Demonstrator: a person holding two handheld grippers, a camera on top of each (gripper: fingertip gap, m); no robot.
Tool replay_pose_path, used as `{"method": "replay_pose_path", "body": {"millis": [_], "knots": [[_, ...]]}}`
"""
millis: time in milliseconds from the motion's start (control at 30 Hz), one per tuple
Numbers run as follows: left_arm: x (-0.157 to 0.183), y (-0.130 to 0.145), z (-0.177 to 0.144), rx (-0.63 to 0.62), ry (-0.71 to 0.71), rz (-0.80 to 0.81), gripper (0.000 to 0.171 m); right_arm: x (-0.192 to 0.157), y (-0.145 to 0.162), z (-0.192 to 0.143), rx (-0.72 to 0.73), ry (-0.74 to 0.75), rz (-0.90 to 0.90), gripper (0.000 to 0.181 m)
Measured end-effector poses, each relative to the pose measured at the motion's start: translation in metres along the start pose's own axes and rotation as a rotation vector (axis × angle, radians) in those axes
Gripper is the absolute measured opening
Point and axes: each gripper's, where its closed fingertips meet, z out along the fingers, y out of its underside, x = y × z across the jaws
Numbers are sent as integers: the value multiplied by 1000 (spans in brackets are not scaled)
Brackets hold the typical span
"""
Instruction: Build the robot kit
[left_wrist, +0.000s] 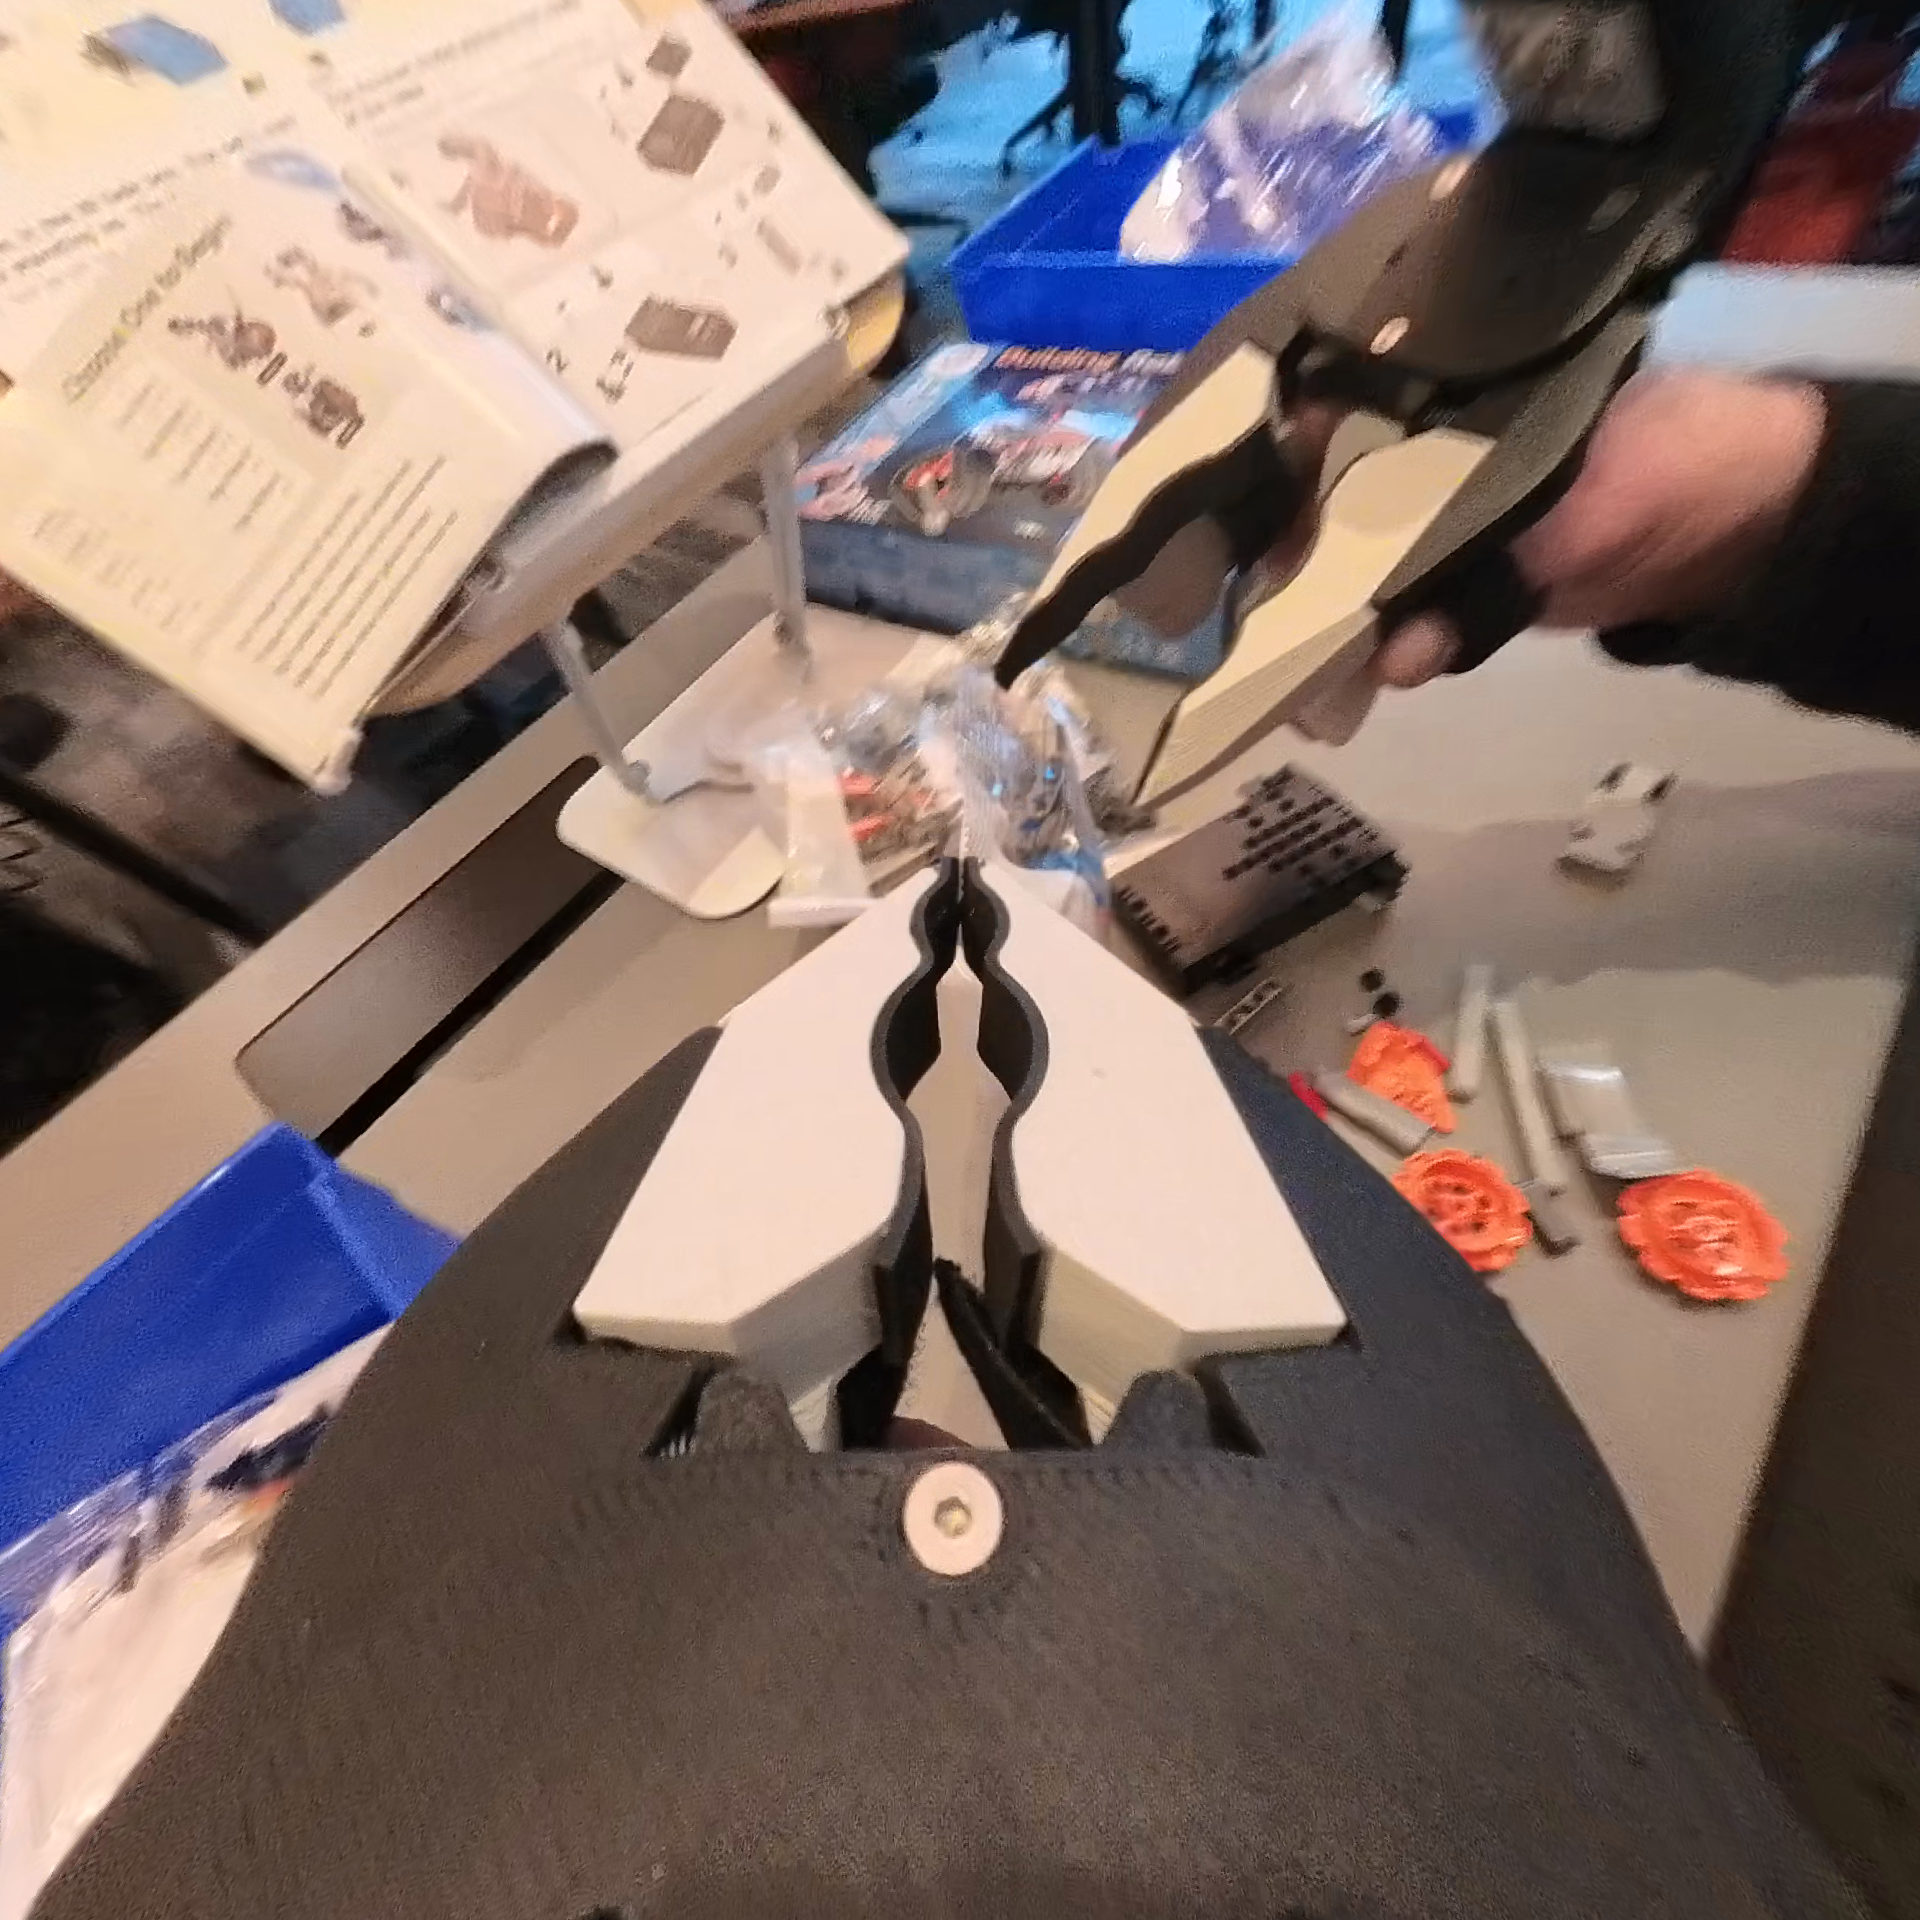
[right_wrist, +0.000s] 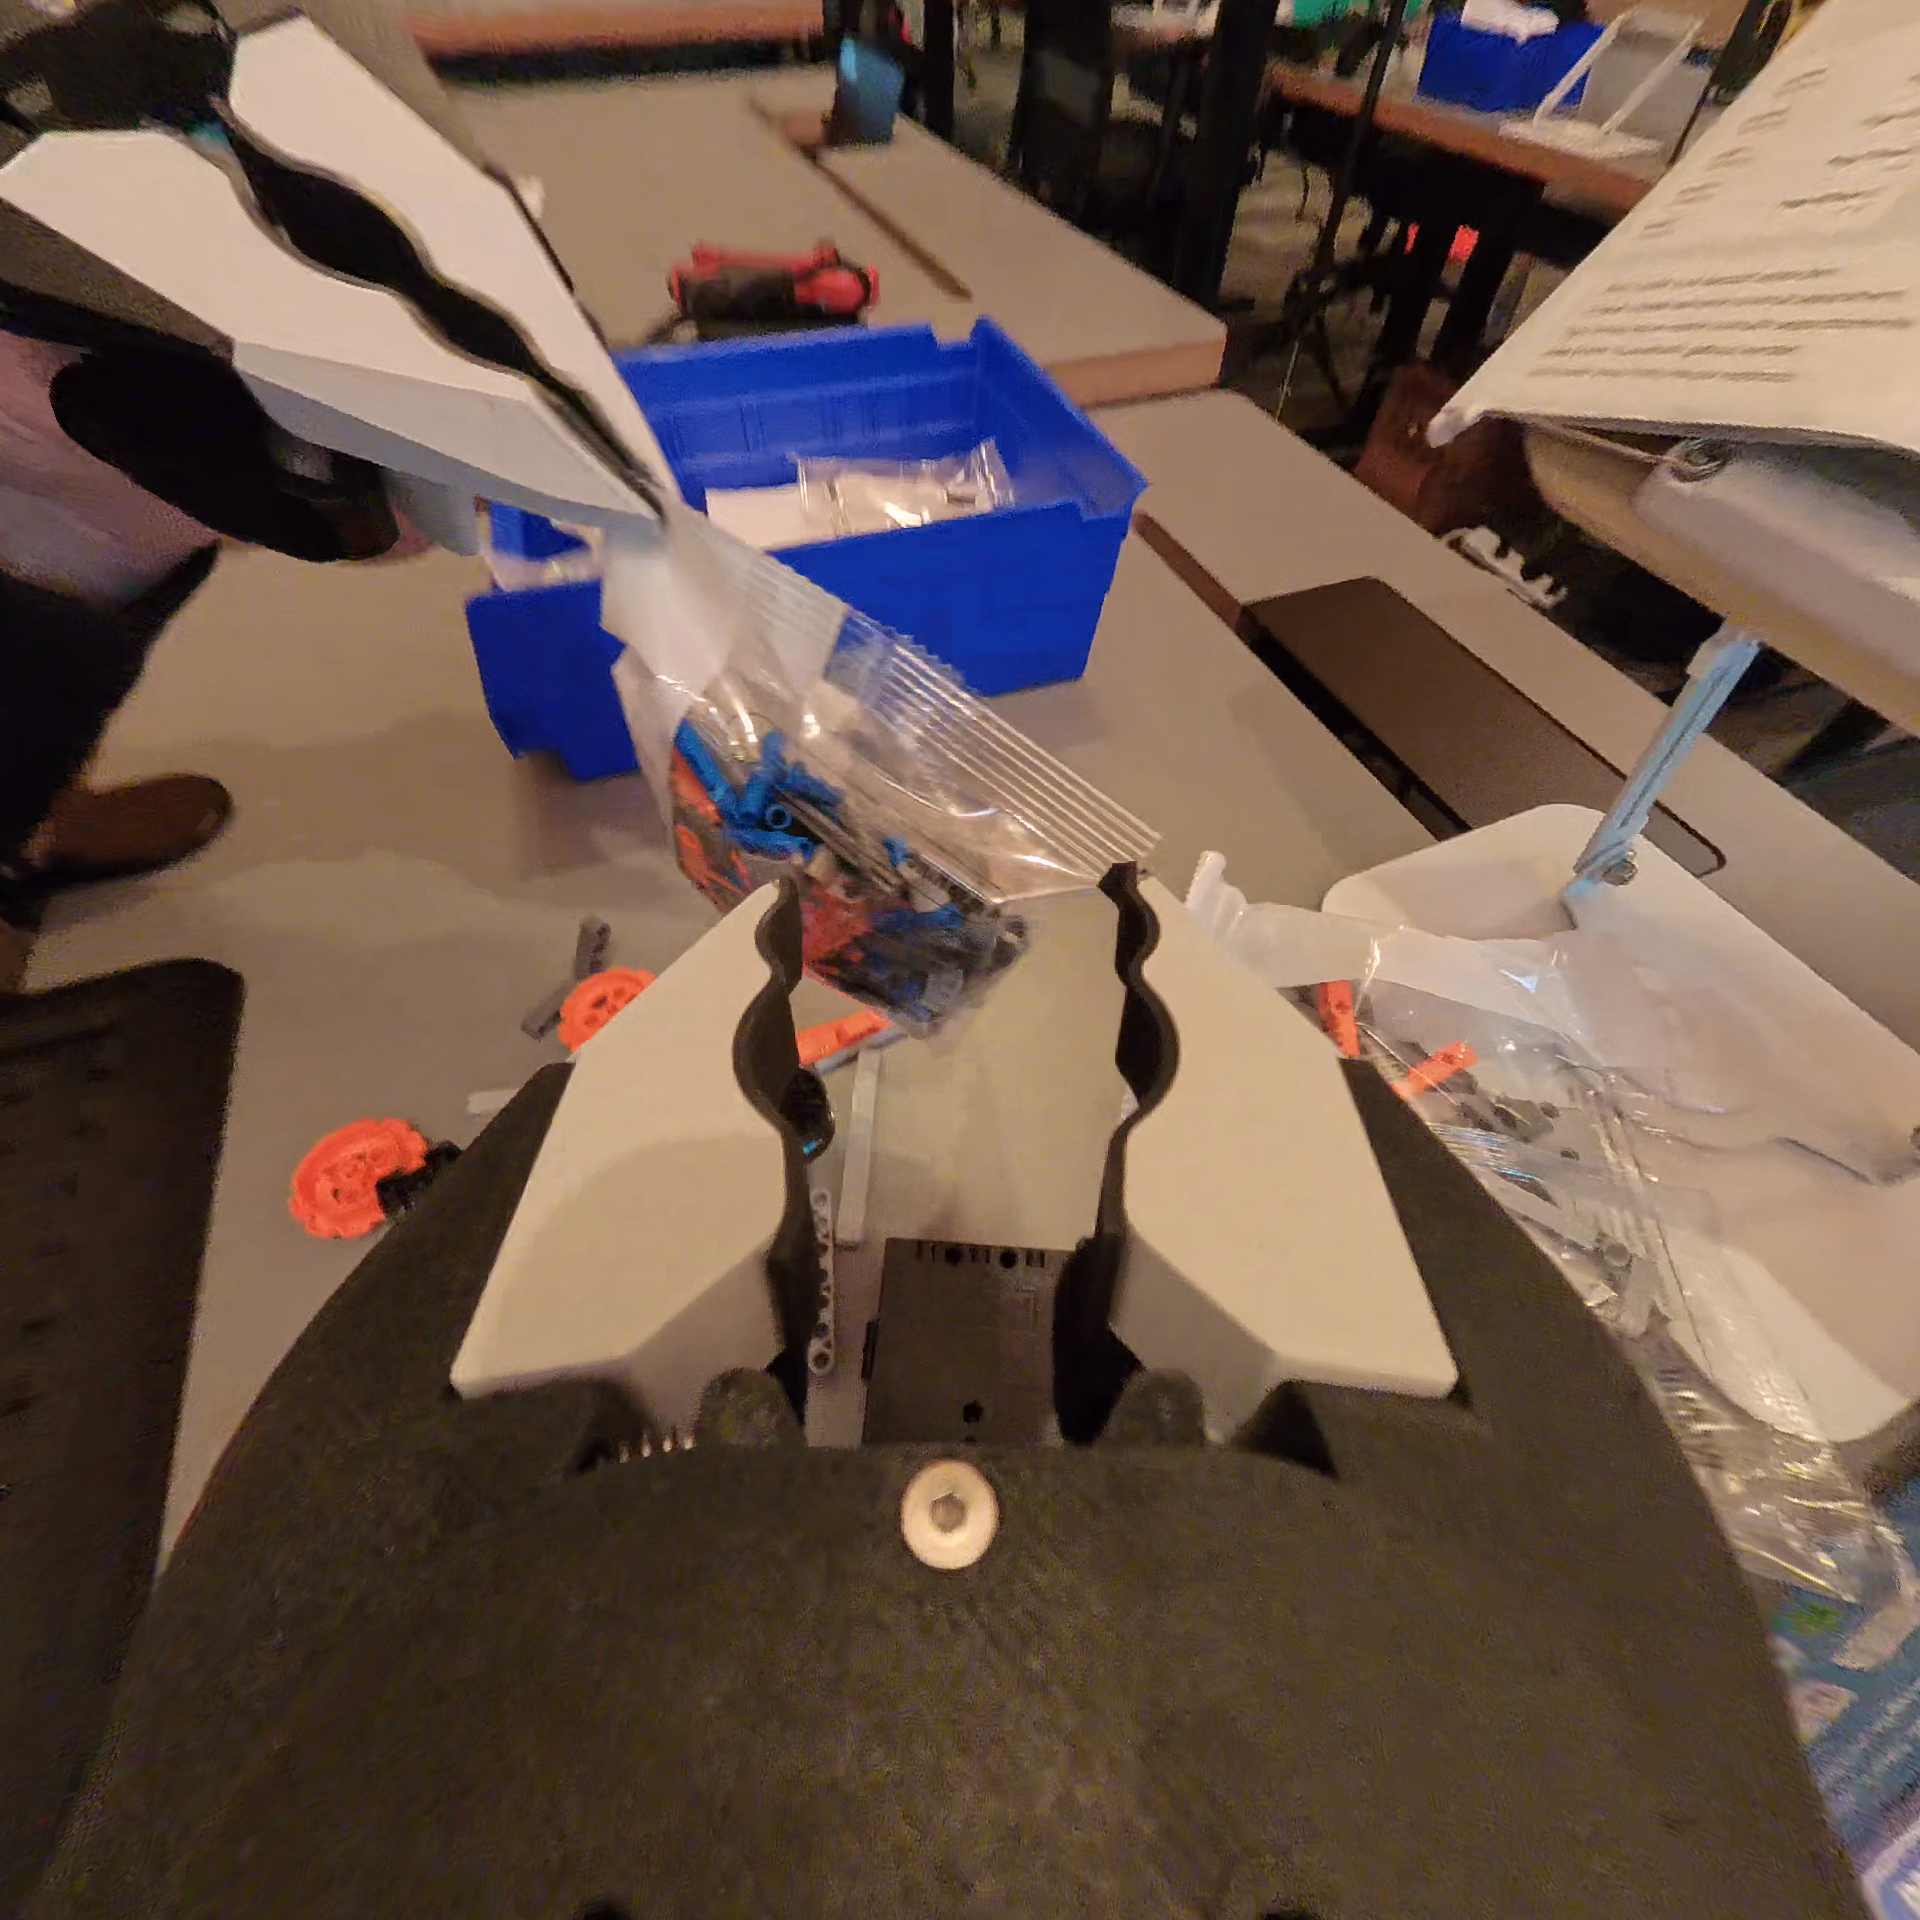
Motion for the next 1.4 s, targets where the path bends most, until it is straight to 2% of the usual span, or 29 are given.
{"method": "replay_pose_path", "body": {"millis": [67,233,300,400,467,533,633,667,733,800,833,1000,1067,1200,1267,1400], "knots": [[5,-16,-5,40,61,-24,0,0,-2,-5,58,-69,94,73],[17,-54,-20,171,228,-125,0,-20,0,-5,135,-312,279,72],[24,-65,-27,215,316,-171,0,-25,-8,-10,205,-355,285,61],[27,-80,-36,274,415,-245,0,-28,-17,-15,253,-364,259,60],[29,-85,-40,286,472,-277,0,-18,-22,-17,290,-278,214,67],[34,-86,-41,279,484,-258,0,-14,-24,-21,308,-261,214,82],[50,-94,-45,288,544,-230,0,-35,-30,-29,360,-410,208,82],[55,-96,-45,289,559,-222,0,-46,-31,-31,371,-472,203,73],[58,-97,-42,282,551,-208,0,-62,-33,-35,384,-548,172,46],[52,-94,-37,271,504,-192,0,-62,-33,-36,381,-517,133,29],[49,-94,-37,277,497,-200,0,-62,-32,-37,382,-505,120,27],[34,-89,-30,302,434,-214,1,-58,-35,-43,373,-492,145,24],[24,-88,-26,326,380,-216,13,-57,-36,-46,373,-491,160,24],[10,-67,-13,275,281,-188,19,-46,-28,-48,350,-477,255,24],[12,-58,-7,272,310,-221,28,-34,-26,-51,361,-463,320,24],[30,-43,12,238,423,-278,33,-16,-21,-55,375,-473,444,24]]}}
